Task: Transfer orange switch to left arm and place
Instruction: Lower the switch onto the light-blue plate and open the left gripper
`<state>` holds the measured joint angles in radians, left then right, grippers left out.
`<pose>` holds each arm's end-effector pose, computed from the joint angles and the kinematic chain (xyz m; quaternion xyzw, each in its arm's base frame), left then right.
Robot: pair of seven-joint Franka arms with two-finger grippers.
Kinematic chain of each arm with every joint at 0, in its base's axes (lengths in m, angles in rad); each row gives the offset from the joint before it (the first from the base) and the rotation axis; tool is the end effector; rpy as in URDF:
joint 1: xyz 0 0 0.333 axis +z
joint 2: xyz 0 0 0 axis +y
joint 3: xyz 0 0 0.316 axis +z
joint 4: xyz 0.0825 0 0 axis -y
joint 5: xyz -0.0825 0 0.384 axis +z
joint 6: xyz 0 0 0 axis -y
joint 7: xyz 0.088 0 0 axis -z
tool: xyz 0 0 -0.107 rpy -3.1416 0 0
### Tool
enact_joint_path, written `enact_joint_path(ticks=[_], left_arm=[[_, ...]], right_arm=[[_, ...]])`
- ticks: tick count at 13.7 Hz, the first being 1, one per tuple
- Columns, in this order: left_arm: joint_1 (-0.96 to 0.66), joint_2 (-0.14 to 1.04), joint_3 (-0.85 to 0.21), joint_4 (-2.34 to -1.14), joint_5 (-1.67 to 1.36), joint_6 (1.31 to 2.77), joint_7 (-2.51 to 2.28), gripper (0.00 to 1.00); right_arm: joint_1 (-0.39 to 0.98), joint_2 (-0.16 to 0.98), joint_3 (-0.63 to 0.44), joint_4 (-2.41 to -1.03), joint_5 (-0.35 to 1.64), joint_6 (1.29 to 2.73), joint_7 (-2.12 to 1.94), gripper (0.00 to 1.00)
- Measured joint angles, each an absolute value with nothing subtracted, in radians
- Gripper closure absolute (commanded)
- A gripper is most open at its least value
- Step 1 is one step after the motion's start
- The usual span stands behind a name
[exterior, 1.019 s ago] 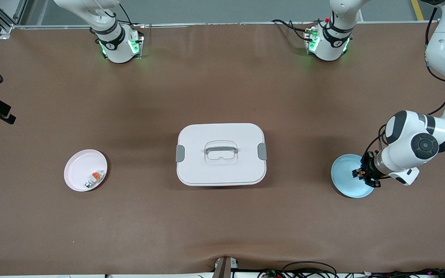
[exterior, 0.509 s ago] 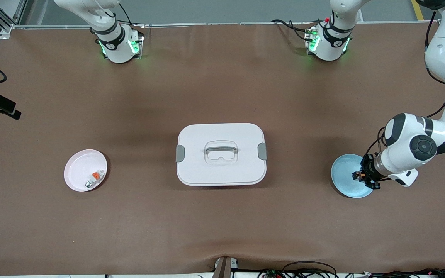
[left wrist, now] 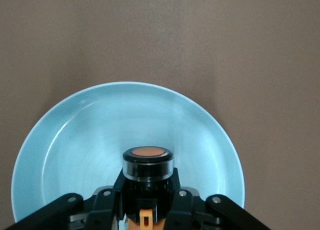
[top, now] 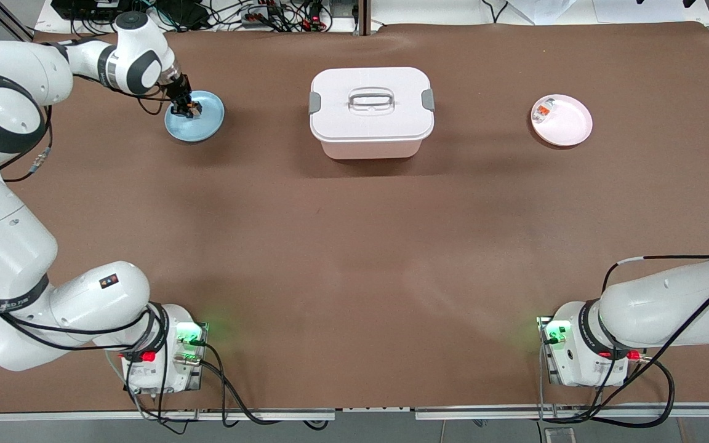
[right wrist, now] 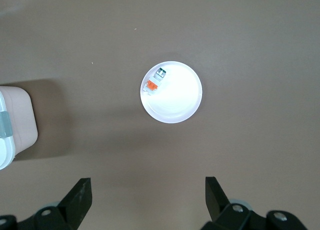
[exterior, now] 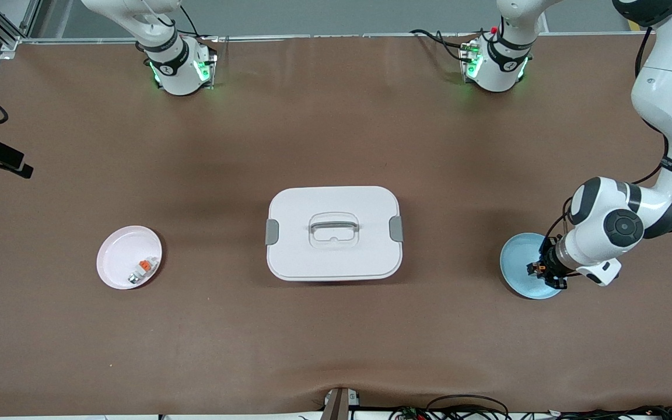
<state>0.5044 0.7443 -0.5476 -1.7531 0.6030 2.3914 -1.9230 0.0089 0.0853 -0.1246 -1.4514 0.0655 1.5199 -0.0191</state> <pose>0.6636 0.0084 0.1959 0.7090 0.7043 0.0358 0.0058 0.5735 -0.0559 0.6284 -0.9985 0.0467 0.0062 0.0279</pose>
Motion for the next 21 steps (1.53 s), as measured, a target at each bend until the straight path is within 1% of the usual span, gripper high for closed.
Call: enact_joint_path(ticks=[3,4,5,6,8,9,10,11,13,21], left_arm=[[0.499,0.745,-0.546,-1.751,0.603,2.391,-1.923,0.93],[0.499,0.746,-0.545,-1.751,0.603,2.391,-1.923,0.90],[0.499,0.748,-0.544,-1.751,0.604,2.391,-1.923,0.84],[0.499,0.750,-0.544,-1.751,0.604,2.391,-1.923,0.82],[0.498,0.753,-0.544,-1.751,0.605,2.391,-1.923,0.67],[0.497,0.754,-0.544,-1.751,0.606,2.393,-1.923,0.51],[0.496,0.756,-0.544,-1.751,0.607,2.398,-1.923,0.39],[0.495,0.757,-0.544,-1.751,0.614,2.405,-1.922,0.29],[0.492,0.758,-0.544,-1.751,0.647,2.412,-1.923,0.00],[0.482,0.752,-0.547,-1.735,0.666,2.419,-1.900,0.00]], right_arm=[[0.009,0.085,-0.125,-1.451,0.065,1.504,-0.019,0.00],[0.009,0.085,-0.125,-1.451,0.064,1.502,-0.019,0.00],[0.009,0.085,-0.124,-1.451,0.056,1.502,-0.019,0.00],[0.011,0.085,-0.123,-1.451,0.036,1.502,-0.019,0.00],[0.020,0.085,-0.119,-1.451,0.006,1.505,-0.019,0.00],[0.023,0.085,-0.117,-1.451,0.001,1.509,-0.019,0.00],[0.023,0.085,-0.116,-1.451,0.000,1.515,-0.019,0.00],[0.023,0.085,-0.116,-1.451,0.000,1.519,-0.019,0.00],[0.023,0.085,-0.116,-1.451,0.001,1.522,-0.019,0.00],[0.016,0.085,-0.121,-1.451,0.011,1.528,-0.019,0.00]])
